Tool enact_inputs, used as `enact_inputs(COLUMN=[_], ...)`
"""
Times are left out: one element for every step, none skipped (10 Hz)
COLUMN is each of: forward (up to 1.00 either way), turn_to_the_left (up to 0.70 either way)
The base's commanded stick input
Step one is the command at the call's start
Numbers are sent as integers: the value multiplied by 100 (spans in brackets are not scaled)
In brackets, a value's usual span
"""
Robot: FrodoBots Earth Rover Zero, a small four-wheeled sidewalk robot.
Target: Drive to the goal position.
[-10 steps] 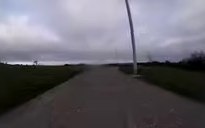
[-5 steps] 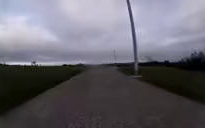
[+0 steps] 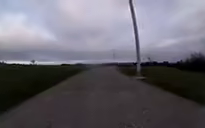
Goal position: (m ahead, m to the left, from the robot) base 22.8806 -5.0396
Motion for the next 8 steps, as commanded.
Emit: enact_inputs(forward=[85,85,85,85,85,85,85,85], turn_to_the_left=[-4,-4,-10,0,0,0,0,0])
